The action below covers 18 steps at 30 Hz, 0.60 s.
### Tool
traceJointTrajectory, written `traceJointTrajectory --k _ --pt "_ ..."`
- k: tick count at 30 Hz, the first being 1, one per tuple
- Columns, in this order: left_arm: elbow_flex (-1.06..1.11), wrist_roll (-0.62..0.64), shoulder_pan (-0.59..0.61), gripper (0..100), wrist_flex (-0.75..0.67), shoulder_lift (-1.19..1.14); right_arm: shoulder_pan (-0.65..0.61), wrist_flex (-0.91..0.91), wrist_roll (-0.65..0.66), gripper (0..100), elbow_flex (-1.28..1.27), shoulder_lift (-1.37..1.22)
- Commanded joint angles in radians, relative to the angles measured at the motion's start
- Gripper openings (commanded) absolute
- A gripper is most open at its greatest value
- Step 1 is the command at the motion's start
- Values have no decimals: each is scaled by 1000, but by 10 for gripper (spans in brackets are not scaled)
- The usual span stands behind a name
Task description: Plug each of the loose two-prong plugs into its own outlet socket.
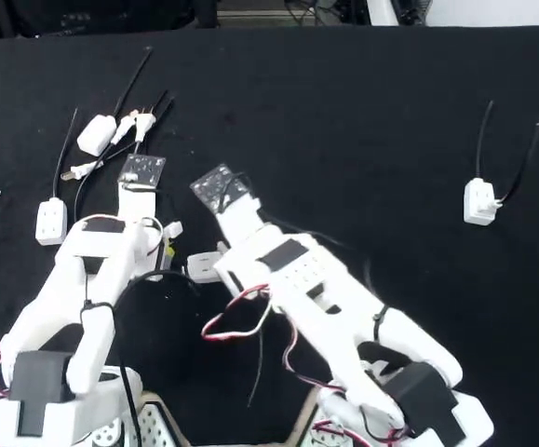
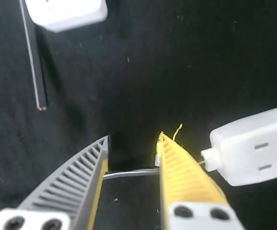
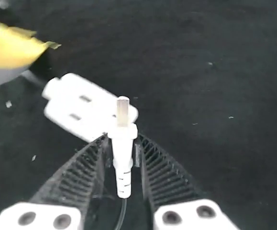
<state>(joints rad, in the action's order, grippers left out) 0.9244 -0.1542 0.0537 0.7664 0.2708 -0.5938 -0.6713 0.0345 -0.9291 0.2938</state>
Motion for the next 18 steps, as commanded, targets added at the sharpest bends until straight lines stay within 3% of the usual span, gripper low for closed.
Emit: traceJointTrajectory --k 1,7,12,18 --pt "-2 5 -1 167 23 32 48 3 6 11 67 -1" --pt "15 84 -18 167 34 32 112 -143 66 11 143 1" --pt "47 84 -19 167 25 68 310 -54 155 11 134 -13" --pt "136 84 -18 167 -46 172 344 -32 155 30 127 -120"
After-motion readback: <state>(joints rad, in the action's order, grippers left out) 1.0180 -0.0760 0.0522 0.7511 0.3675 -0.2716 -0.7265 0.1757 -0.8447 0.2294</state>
